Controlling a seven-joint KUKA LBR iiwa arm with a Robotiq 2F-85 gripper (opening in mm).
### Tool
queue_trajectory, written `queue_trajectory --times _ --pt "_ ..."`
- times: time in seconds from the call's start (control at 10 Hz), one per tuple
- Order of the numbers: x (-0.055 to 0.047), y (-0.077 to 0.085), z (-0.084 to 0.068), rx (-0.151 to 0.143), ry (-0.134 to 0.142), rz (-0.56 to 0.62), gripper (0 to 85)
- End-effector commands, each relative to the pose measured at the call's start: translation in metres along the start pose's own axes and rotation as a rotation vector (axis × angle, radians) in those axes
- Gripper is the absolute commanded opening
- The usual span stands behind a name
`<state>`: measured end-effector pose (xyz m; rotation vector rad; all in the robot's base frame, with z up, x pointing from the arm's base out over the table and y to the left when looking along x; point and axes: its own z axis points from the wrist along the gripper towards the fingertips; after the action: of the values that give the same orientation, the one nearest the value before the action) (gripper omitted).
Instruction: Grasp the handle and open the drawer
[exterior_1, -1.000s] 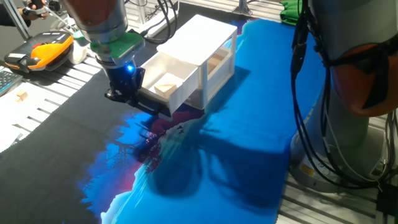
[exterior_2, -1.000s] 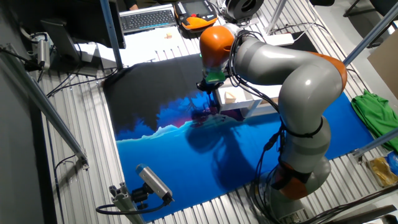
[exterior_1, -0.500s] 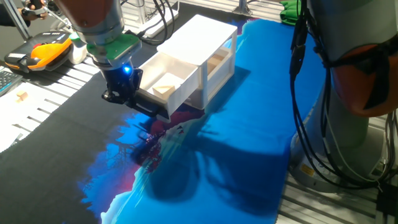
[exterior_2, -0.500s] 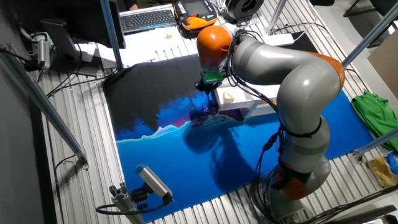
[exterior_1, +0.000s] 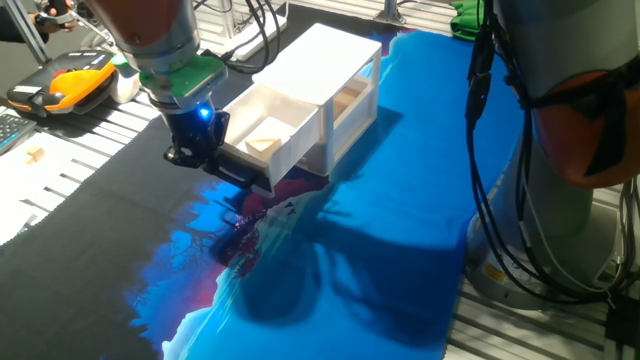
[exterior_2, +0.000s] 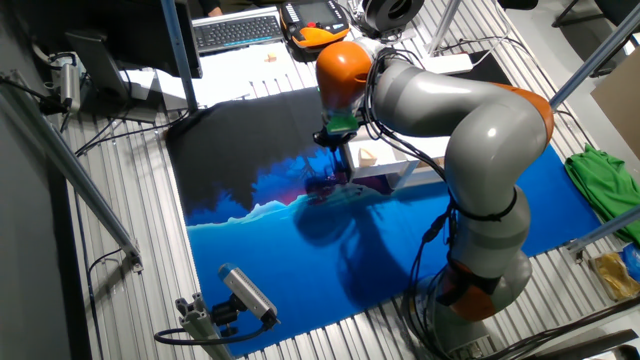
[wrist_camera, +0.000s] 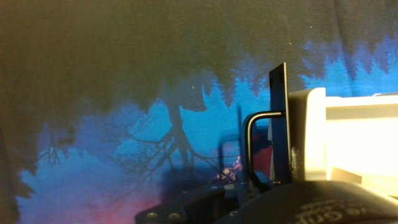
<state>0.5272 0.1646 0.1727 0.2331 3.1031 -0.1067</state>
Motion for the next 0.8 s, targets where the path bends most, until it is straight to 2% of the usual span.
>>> queue_trajectory --times 0.0,0.4,0.6,0.7 --pt "0.0 0.0 0.0 -0.005 0.004 -0.007 0.0" --pt "0.0 0.0004 0.0012 -0.01 0.003 -0.001 0.0" --pt "0.0001 0.0007 0.0028 0.0 0.001 0.007 0.0" --pt "0.0002 0.0008 0.0028 0.004 0.001 0.012 17.0"
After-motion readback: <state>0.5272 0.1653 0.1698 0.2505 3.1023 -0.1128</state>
